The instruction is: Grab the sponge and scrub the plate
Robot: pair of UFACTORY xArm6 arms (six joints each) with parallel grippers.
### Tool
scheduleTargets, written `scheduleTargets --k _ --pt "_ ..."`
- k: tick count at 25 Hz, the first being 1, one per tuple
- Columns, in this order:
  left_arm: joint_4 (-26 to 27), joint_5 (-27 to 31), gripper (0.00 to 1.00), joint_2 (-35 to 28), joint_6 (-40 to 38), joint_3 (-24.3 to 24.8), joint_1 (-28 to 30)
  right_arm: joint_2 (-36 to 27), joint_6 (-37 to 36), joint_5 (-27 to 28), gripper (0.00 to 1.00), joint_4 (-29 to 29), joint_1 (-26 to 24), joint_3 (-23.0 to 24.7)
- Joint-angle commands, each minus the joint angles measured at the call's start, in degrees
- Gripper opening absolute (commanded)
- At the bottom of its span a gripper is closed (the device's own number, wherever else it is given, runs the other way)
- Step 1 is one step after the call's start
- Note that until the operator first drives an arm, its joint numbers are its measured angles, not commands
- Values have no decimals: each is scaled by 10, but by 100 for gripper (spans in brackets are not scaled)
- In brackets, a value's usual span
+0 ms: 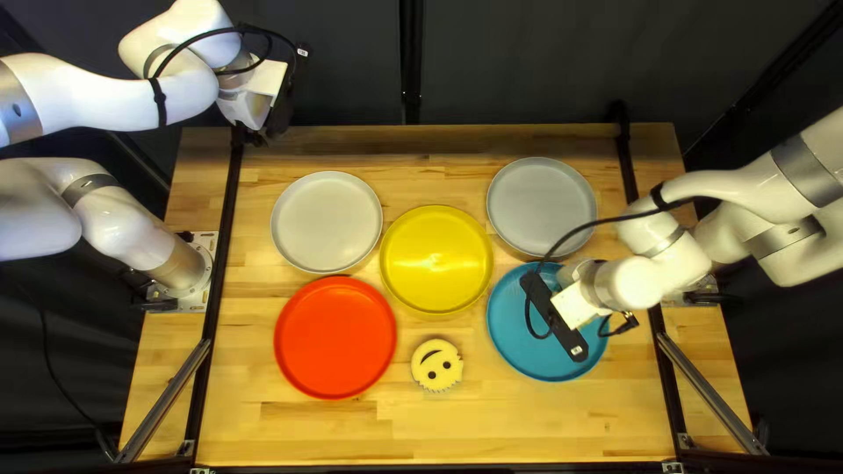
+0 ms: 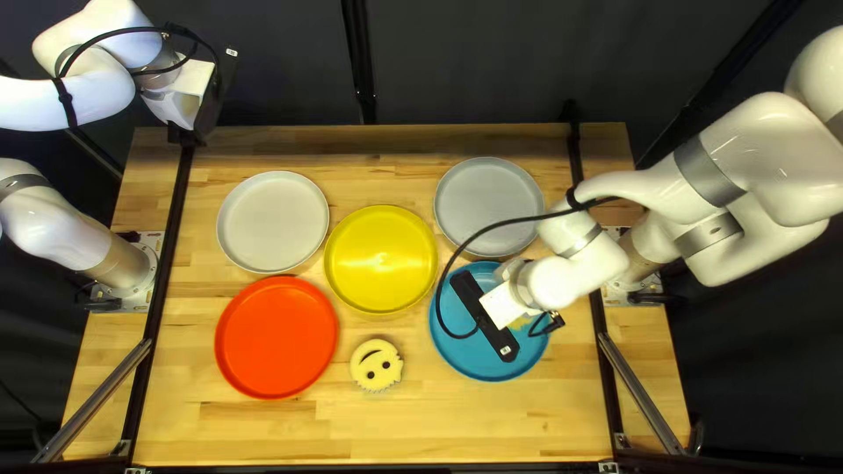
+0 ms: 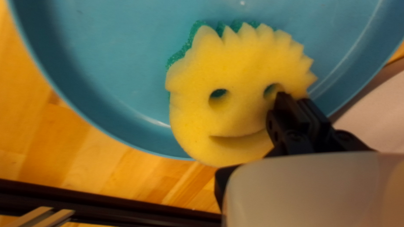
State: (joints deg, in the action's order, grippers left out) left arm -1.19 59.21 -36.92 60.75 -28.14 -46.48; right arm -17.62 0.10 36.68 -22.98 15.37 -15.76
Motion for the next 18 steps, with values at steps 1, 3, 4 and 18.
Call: scheduleTargets --k 1,3,4,18 --pt "0 0 100 0 0 0 0 -2 -9 -3 0 -5 -12 -1" --pt "0 0 100 0 0 0 0 -1 -1 -1 0 -7 -4 -3" --pt "0 0 100 0 0 0 0 -2 6 1 0 -7 3 -3" --pt "0 0 100 0 0 0 0 -3 141 67 0 10 176 -17"
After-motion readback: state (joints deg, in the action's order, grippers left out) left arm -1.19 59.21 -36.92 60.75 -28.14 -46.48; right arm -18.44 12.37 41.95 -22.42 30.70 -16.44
